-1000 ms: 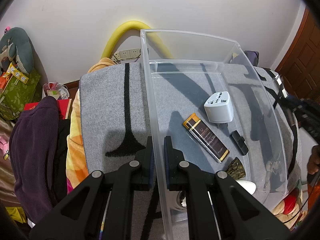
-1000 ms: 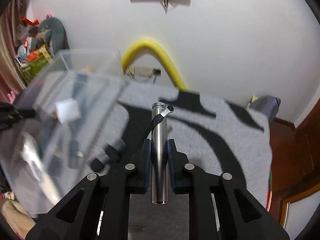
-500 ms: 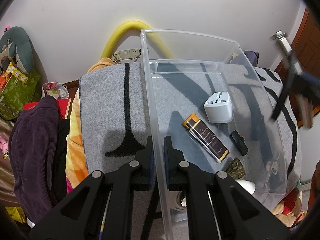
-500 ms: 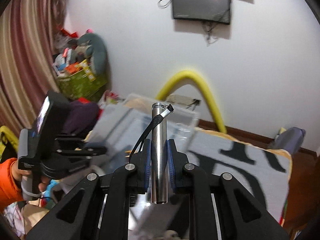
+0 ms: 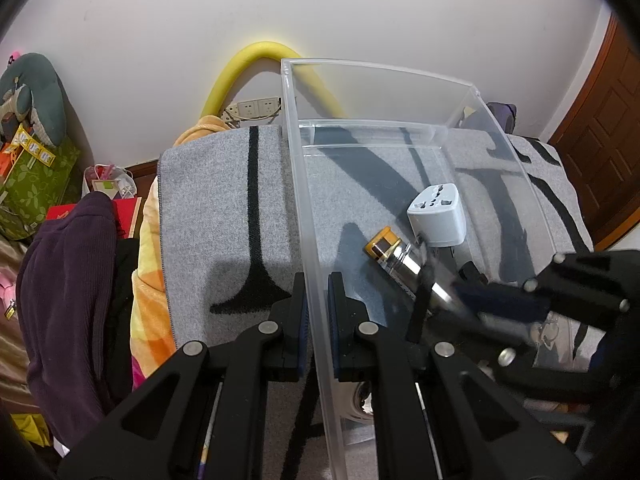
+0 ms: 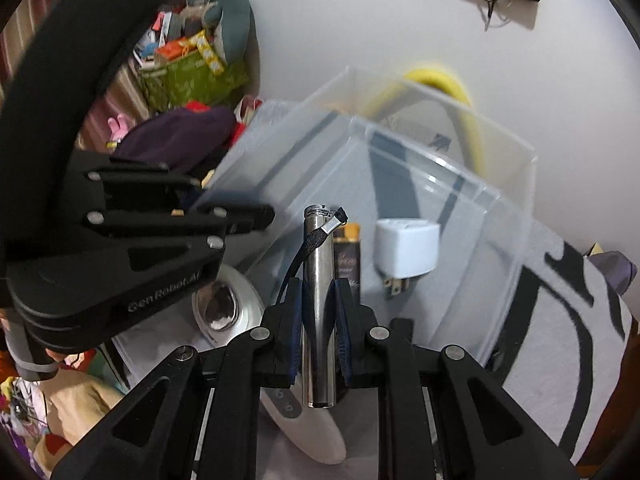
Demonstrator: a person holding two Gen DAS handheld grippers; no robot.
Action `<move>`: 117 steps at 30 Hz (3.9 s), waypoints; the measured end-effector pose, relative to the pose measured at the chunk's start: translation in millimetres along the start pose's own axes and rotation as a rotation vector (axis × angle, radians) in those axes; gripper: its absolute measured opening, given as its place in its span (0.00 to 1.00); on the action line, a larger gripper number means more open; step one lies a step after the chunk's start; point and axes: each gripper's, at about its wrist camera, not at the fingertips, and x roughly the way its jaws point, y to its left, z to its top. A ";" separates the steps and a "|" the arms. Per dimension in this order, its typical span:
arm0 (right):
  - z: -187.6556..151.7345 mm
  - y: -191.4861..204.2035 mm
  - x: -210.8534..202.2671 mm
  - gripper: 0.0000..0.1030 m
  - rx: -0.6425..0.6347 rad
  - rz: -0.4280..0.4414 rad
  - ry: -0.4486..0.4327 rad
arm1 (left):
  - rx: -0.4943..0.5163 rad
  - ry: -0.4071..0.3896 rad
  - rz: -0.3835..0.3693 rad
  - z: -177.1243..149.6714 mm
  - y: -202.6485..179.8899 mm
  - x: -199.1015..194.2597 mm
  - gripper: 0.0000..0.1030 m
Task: Organize rigid objects
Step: 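Lower the silver pen into the clear box and release it, then grasp the black plug-shaped item on the blanket with the right gripper, then place the black item into the clear box and open the right gripper, then move the right gripper to the keys and grasp them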
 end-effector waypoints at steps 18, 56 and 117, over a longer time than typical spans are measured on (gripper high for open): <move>-13.6 -62.6 -94.1 0.52 0.100 -0.109 -0.202 | -0.002 0.002 -0.001 0.3 0.7 1.1 0.08; -38.4 -111.6 -67.7 0.20 0.258 -0.128 -0.147 | -0.005 0.011 -0.007 -3.7 4.0 3.8 0.08; -125.7 -76.9 -35.4 0.09 0.216 -0.003 0.017 | 0.003 0.017 0.010 -1.5 0.3 4.5 0.08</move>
